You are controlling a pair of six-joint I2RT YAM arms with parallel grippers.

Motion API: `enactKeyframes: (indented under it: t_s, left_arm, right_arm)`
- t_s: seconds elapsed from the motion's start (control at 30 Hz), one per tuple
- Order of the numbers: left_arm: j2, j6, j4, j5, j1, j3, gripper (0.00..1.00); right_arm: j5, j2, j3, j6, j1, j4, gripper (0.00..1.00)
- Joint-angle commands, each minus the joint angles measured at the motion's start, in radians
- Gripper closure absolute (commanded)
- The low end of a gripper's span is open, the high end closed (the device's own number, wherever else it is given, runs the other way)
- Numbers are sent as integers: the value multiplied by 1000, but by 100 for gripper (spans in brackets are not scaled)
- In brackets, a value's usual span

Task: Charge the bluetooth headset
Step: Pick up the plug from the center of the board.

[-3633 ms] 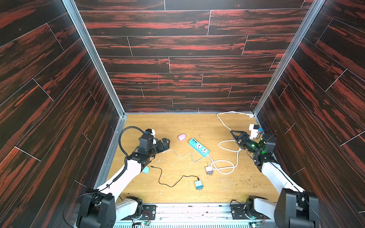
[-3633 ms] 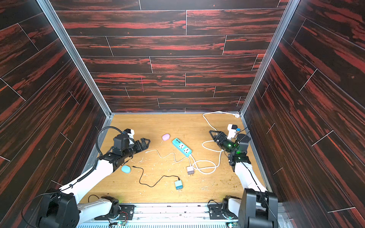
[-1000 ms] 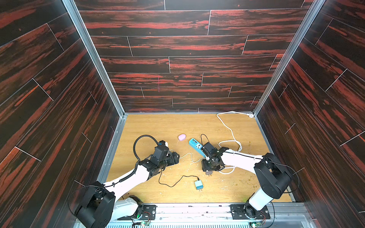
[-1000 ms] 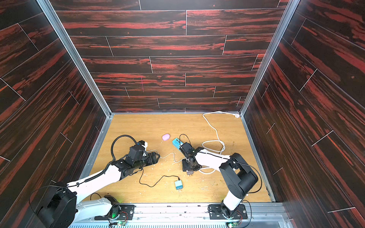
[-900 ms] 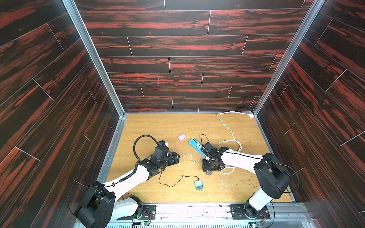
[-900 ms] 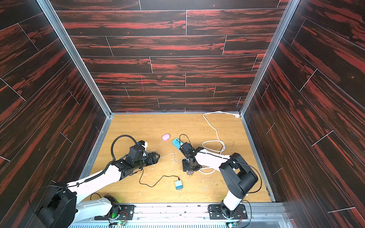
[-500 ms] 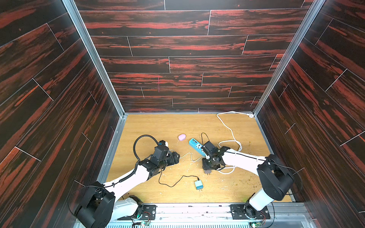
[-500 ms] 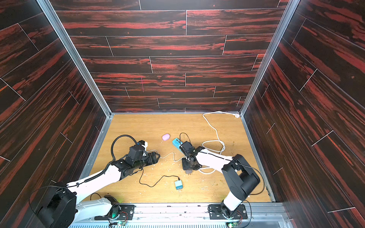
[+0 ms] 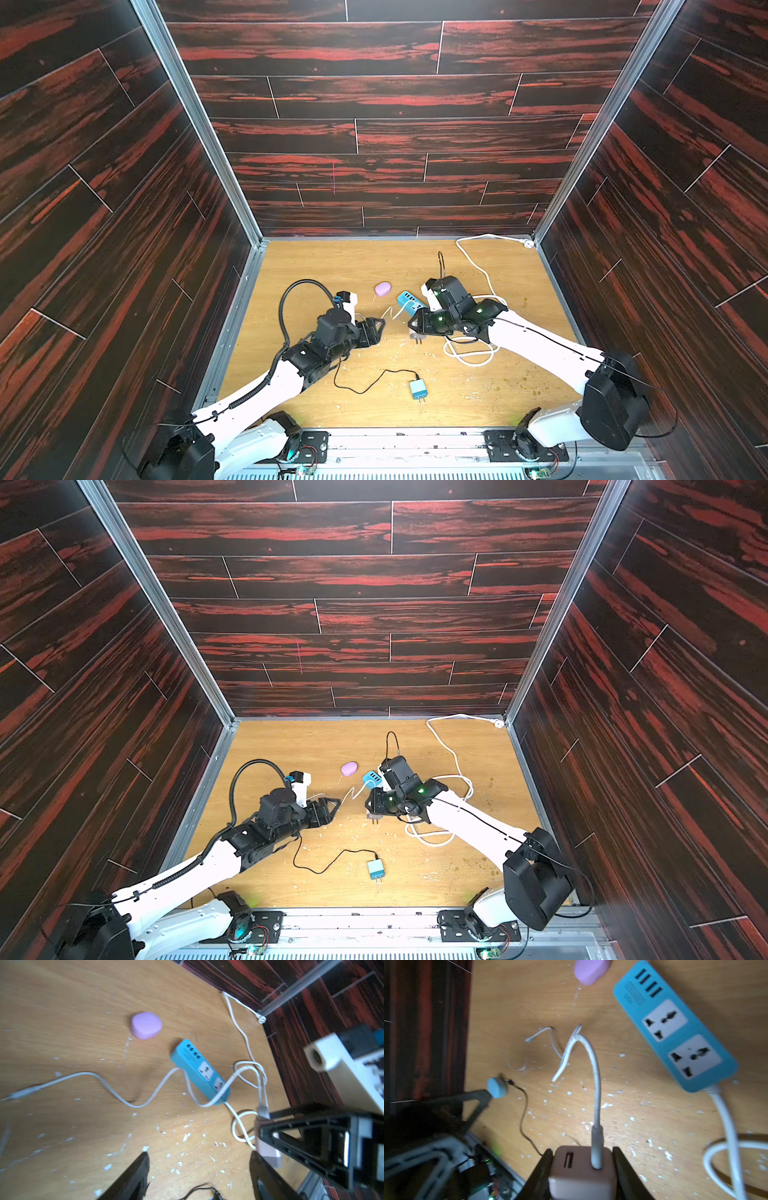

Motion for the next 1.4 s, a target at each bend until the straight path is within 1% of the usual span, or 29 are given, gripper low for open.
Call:
enactKeyframes:
  t_s: [0.0,0.13,0.27,0.47,0.63,0.7,1.0,1.27,1.37]
  left_arm:
    - [-9,15,73,-69,-50,-15,22]
    - [22,31,125,-112,-117,-7,21]
    - [58,46,160,-140,-164,6,20]
    - [118,48,186,-188,-211,39,19]
    - [155,58,212,-181,-235,71,20]
    - [164,60,219,-177,-241,76,21]
    - [186,37,260,-163,-250,74,37]
    - [158,34,251,-165,-251,63,38]
    - [145,34,254,-164,-251,53,44]
  right_arm:
    - [-81,-24,10,74,0,83,60]
    - [-115,-41,-3,119,1,132,60]
    - [-129,-47,-8,141,1,146,60]
    - [-153,-58,-23,165,3,176,60]
    - [-148,-66,-35,177,2,188,60]
    - [-150,-67,-39,180,3,193,60]
    - [-169,-75,-57,191,7,213,60]
    - [-147,-85,-69,193,7,214,60]
    - [-144,-87,-69,197,7,219,60]
